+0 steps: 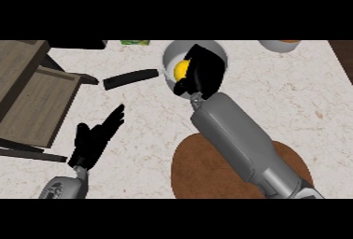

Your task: Pick the lemon from the cutting board and place it in the pot

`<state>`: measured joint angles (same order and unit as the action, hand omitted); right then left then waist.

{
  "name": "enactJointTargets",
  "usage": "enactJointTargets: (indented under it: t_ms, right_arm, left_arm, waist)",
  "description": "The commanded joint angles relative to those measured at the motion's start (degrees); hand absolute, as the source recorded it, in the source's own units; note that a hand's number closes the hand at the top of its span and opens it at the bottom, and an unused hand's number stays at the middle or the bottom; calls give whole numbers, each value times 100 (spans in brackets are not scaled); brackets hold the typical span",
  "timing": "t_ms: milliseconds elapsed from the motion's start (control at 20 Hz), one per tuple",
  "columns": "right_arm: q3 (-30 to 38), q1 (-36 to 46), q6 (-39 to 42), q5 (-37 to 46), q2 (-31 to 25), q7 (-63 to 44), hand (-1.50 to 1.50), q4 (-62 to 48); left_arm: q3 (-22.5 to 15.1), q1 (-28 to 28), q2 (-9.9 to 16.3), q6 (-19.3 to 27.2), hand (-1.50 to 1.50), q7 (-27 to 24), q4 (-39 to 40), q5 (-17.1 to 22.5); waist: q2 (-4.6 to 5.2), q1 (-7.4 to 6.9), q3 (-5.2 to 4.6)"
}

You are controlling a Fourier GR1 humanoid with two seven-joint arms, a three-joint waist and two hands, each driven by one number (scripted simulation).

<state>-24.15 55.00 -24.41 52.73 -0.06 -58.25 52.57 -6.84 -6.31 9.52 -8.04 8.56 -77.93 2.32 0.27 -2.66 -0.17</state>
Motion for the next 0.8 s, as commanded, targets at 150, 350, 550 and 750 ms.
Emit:
enactJointTargets:
  t_ms: [150, 350, 550, 750]
  right_arm:
    - [-141, 1237, 1386, -17, 5, -756, 150, -1763]
    - [161, 1400, 1653, -793, 5, -664, 150, -2377]
    - [643, 1266, 1799, -1604, 5, -940, 150, -2742]
    - [616, 1513, 1982, -2031, 5, -804, -150, -3198]
  left_arm:
    - [-148, 60, -103, -35, 0, -123, 56, -91]
    - [-207, -81, -89, -102, 0, -23, 10, -120]
    - [-198, -253, -185, -120, 0, 68, 154, -61]
    - [-177, -419, -171, -166, 0, -65, 187, -88]
  waist:
    - [76, -200, 0]
    - [121, -324, 9]
    - [170, -407, 8]
    - [176, -485, 8]
